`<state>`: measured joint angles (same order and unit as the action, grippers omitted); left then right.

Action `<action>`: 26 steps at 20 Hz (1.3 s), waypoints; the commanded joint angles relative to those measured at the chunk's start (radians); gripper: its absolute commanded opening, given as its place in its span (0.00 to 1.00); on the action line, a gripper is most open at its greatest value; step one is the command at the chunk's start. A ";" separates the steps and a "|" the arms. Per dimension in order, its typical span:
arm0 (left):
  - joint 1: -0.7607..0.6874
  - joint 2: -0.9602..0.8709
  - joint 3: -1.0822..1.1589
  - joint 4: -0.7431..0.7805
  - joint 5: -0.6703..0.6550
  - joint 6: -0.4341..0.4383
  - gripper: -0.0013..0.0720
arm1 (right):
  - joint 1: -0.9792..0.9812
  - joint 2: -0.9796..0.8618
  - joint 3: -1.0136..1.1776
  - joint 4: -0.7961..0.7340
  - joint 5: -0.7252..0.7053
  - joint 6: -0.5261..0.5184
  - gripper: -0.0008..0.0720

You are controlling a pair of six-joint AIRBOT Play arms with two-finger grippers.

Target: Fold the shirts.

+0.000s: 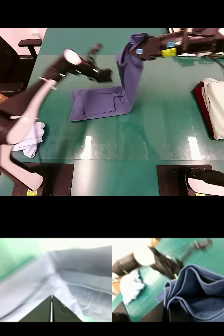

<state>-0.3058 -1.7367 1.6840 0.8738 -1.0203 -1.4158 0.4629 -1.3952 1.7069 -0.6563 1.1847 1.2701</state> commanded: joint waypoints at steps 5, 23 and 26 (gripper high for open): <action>0.364 0.392 0.001 0.147 -0.098 0.002 0.05 | 0.379 -0.288 0.017 0.105 -0.350 -0.166 0.71; 0.422 0.468 0.001 0.144 -0.199 0.037 0.05 | -0.201 -0.267 -0.418 -0.116 0.001 0.062 0.96; 0.422 0.468 0.001 0.144 -0.199 0.069 0.05 | -0.164 -0.317 -0.437 -0.030 -0.069 0.061 0.87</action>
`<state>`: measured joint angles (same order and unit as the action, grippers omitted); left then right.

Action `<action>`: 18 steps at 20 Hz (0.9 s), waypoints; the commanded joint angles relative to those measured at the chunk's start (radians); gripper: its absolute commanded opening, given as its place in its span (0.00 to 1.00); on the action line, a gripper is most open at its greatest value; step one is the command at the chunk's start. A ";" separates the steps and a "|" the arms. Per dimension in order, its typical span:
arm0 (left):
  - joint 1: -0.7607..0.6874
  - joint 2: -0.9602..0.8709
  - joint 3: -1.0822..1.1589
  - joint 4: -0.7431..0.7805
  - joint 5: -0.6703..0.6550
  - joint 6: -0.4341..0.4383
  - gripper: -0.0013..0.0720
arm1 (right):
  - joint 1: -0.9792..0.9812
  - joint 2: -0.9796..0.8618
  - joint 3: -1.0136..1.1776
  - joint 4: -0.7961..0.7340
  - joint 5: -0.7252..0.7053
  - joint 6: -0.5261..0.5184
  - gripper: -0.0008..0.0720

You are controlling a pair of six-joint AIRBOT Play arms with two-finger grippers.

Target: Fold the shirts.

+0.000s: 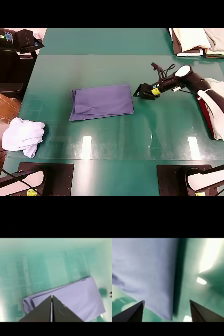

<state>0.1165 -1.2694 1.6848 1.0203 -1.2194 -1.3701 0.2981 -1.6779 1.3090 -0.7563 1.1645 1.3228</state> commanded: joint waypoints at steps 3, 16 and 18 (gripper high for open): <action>-0.001 0.001 0.000 -0.004 0.000 0.028 0.05 | 0.064 -0.085 -0.037 0.124 -0.119 0.008 0.83; -0.180 0.001 -0.005 -0.069 0.008 0.026 0.05 | 0.119 -0.123 0.239 0.034 -0.125 -0.043 0.03; -0.257 0.000 -0.005 -0.069 0.008 0.024 0.05 | 0.032 -0.041 0.263 -0.099 -0.097 0.018 0.03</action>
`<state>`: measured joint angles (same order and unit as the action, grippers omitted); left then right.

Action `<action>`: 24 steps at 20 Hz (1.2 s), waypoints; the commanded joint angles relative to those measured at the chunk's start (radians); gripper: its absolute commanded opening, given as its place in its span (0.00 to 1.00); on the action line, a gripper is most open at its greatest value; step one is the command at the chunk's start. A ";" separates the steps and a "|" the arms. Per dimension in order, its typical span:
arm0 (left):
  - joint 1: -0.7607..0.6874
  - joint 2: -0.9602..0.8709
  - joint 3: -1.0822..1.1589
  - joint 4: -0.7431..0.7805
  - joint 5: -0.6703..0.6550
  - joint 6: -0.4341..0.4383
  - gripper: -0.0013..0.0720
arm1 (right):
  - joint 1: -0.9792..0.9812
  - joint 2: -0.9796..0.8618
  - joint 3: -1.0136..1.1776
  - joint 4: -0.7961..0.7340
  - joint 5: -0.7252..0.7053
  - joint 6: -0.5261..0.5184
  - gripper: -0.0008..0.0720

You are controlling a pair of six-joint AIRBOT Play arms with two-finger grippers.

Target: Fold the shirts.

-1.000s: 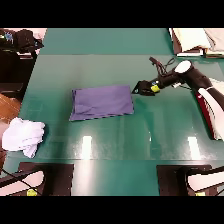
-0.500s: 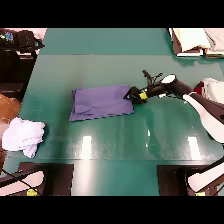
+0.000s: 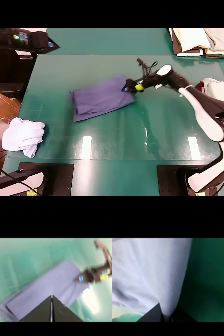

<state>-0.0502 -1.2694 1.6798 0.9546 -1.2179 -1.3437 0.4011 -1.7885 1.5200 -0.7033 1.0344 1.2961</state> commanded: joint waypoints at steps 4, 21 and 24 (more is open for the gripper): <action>-0.210 0.000 0.000 -0.003 0.035 -0.002 0.05 | -0.362 0.245 0.072 -0.319 0.105 0.122 0.03; -0.330 -0.001 0.000 0.004 0.187 -0.018 0.05 | -0.999 0.408 0.134 -0.310 -0.018 0.123 0.03; -0.330 -0.002 0.000 0.004 0.185 -0.017 0.05 | -0.993 0.408 0.264 -0.319 0.027 0.124 0.03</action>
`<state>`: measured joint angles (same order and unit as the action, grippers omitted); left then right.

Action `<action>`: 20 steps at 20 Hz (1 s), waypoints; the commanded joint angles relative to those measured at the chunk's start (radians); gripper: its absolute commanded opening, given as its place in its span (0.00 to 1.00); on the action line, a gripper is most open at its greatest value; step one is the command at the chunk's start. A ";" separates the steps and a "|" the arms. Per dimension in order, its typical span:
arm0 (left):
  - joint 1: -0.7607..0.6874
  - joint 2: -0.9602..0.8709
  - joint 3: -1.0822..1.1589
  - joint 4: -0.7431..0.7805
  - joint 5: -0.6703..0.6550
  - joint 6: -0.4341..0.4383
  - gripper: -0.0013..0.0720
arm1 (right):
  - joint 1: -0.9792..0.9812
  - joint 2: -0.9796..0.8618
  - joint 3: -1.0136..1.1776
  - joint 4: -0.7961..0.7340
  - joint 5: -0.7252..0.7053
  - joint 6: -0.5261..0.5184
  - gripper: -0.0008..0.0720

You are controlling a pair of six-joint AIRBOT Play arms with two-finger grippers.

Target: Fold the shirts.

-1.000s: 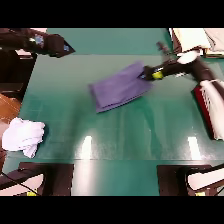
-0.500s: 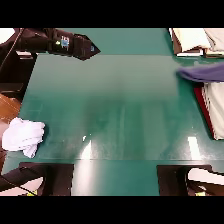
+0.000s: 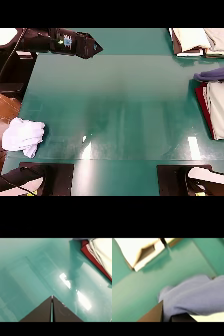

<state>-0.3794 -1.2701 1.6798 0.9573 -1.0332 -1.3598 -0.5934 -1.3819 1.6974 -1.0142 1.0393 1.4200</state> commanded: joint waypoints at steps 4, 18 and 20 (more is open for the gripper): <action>-0.001 0.000 0.000 0.006 -0.003 -0.001 0.05 | -0.037 0.002 0.190 -0.079 0.165 0.026 0.03; -0.001 0.000 0.000 0.009 -0.035 0.007 0.05 | -0.267 0.371 -0.555 -0.399 0.277 0.048 0.46; -0.001 0.000 0.000 0.009 -0.036 0.007 0.05 | -0.312 0.394 -0.624 -0.400 0.259 0.048 0.98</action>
<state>-0.3798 -1.2701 1.6798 0.9665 -1.0668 -1.3540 -0.8528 -1.0393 1.2030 -1.3575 1.3098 1.4666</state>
